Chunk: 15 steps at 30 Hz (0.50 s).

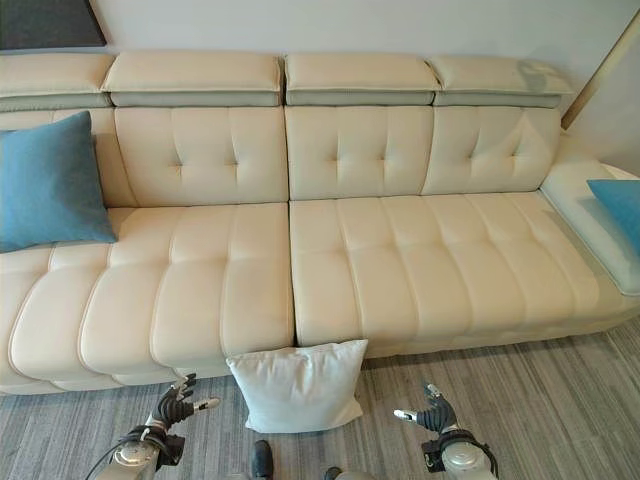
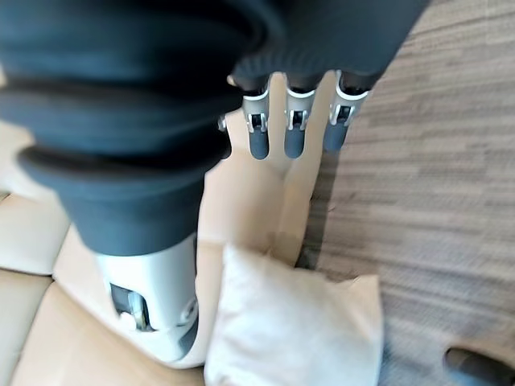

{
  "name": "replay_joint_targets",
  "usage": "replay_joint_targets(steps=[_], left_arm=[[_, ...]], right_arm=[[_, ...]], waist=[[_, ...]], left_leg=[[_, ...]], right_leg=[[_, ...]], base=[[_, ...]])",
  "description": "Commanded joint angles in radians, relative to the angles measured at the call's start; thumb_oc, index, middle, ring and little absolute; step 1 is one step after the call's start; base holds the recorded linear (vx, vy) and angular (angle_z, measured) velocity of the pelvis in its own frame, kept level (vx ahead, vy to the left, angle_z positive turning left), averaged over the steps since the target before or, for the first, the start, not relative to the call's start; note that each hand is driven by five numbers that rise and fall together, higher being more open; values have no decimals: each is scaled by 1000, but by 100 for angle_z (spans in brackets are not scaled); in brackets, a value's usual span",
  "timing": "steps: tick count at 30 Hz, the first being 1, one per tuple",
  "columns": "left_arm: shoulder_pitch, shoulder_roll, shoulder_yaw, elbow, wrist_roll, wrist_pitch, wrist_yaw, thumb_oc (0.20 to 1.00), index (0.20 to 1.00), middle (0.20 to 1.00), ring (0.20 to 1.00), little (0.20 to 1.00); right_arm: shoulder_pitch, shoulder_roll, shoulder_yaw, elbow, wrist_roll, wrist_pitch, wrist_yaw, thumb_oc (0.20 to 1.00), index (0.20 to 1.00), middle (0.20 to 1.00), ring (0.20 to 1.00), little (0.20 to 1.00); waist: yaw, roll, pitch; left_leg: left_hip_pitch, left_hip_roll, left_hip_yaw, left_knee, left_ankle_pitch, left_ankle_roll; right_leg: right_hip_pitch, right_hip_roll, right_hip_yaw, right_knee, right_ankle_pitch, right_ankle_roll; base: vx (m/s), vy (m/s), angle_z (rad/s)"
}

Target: Pick up all the scattered cushions and arrange them neatly on the sofa.

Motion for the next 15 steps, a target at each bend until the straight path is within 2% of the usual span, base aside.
replay_joint_targets(steps=[1, 4, 5, 6, 10, 12, 15], left_arm=[[22, 29, 28, -47, 20, -24, 17, 1000, 1000, 1000, 1000, 1000], [9, 33, 41, -27, 16, -30, 32, 1000, 1000, 1000, 1000, 1000], [-1, 38, 33, -28, 13, -36, 34, 1000, 1000, 1000, 1000, 1000], [3, 37, 37, -28, 15, -33, 37, 1000, 1000, 1000, 1000, 1000], [-23, 46, 47, -13, -12, -44, 44, 1000, 1000, 1000, 1000, 1000], [-64, 56, 44, 1, -34, -50, 58, 1000, 1000, 1000, 1000, 1000], [-162, 68, 30, 27, -91, -70, 96, 1000, 1000, 1000, 1000, 1000]], right_arm=[[-59, -10, 3, -27, -19, -24, 0, 1000, 1000, 1000, 1000, 1000], [-69, -7, 10, -23, -22, -26, -3, 1000, 1000, 1000, 1000, 1000], [-61, -10, 5, -24, -17, -28, -4, 1000, 1000, 1000, 1000, 1000], [-62, -12, 5, -20, -17, -26, -4, 1000, 1000, 1000, 1000, 1000], [-82, -42, 27, -18, -38, -29, -15, 1000, 1000, 1000, 1000, 1000], [-120, -56, 42, -12, -45, -30, -28, 1000, 1000, 1000, 1000, 1000], [-208, -68, 49, 47, -25, -32, -68, 1000, 1000, 1000, 1000, 1000]], waist=[[38, -14, 21], [33, -9, 23], [29, -18, 19], [25, -21, 20], [44, -36, 24], [48, -37, 56], [47, -36, 120]], left_leg=[[27, 22, 7, 165, -211, -65], [39, 18, -11, 169, -229, -68], [34, 8, -29, 186, -238, -73], [38, 9, -28, 187, -240, -75], [16, 15, -40, 226, -255, -91], [-31, 25, -48, 249, -253, -98], [-182, 38, -60, 332, -253, -105]], right_leg=[[-149, -34, 24, 73, 151, 62], [-170, -51, 24, 6, 147, 51], [-141, -57, 40, -58, 140, 56], [-150, -51, 58, -57, 150, 55], [-131, -55, 26, -93, 142, 37], [-166, -56, 14, -77, 140, 29], [-293, -60, 8, -18, 136, 17]], base=[[16, 37, -28], [85, -38, 0], [112, -85, 16], [123, -106, 34], [103, -166, 38], [-130, -149, 25], [-296, -122, 23]])
